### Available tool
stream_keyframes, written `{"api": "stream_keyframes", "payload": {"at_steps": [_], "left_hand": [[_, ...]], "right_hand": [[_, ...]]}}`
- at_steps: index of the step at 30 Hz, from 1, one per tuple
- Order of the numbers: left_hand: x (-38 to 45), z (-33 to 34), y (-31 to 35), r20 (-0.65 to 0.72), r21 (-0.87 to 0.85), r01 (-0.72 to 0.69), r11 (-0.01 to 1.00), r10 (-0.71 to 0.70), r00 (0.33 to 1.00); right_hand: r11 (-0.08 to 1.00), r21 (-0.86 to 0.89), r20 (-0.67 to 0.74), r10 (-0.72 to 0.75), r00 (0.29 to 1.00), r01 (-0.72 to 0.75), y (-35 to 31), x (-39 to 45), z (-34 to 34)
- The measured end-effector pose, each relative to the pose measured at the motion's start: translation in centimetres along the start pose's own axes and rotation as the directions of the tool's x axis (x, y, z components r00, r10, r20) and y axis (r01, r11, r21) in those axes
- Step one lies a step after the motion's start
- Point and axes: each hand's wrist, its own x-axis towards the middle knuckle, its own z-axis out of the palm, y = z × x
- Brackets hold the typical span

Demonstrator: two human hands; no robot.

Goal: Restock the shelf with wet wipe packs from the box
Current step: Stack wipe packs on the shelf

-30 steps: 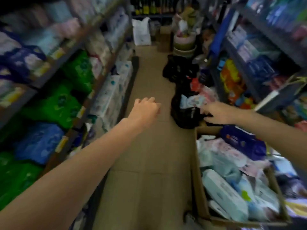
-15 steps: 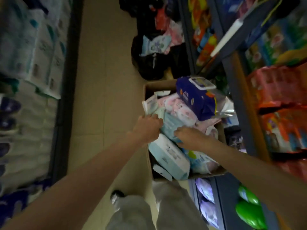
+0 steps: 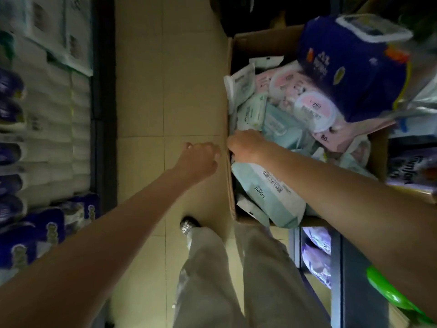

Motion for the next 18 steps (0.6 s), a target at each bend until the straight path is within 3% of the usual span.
{"api": "stream_keyframes", "payload": {"at_steps": [4,7,9,11,12,14,18], "left_hand": [[-0.1,-0.2,-0.5,-0.012,-0.225,0.082,0.971,-0.087,0.996],[-0.7,-2.0,0.3,-0.082,-0.169,-0.073,0.983,0.059,0.995],[-1.0,-3.6,0.9,0.039,-0.145,-0.109,0.983,0.116,0.993],[-1.1,-5.0,1.7,0.227,-0.293,-0.047,0.955,0.117,0.967],[-1.3,-5.7,2.1,0.24,-0.392,-0.027,0.92,0.131,0.962],[-1.9,-8.0,2.6,0.093,-0.548,-0.061,0.834,0.133,0.987],[-5.0,-16.0,0.5,-0.215,-0.602,-0.167,0.781,0.043,0.976]], "right_hand": [[0.999,0.006,0.004,-0.044,0.999,0.044,-0.4,-0.9,-0.6],[0.992,0.095,0.024,-0.084,0.996,0.081,0.5,-2.6,-2.3],[0.976,0.17,0.021,-0.139,0.99,0.133,1.4,-4.5,-4.9],[0.964,0.207,-0.032,-0.162,0.986,0.165,1.8,-7.0,-8.0],[0.96,0.217,-0.083,-0.163,0.983,0.177,1.7,-8.1,-9.6],[0.958,0.195,-0.227,-0.165,0.96,0.211,0.9,-9.8,-12.8],[0.946,0.075,-0.482,-0.243,0.842,0.315,-2.4,-11.6,-20.7]]}}
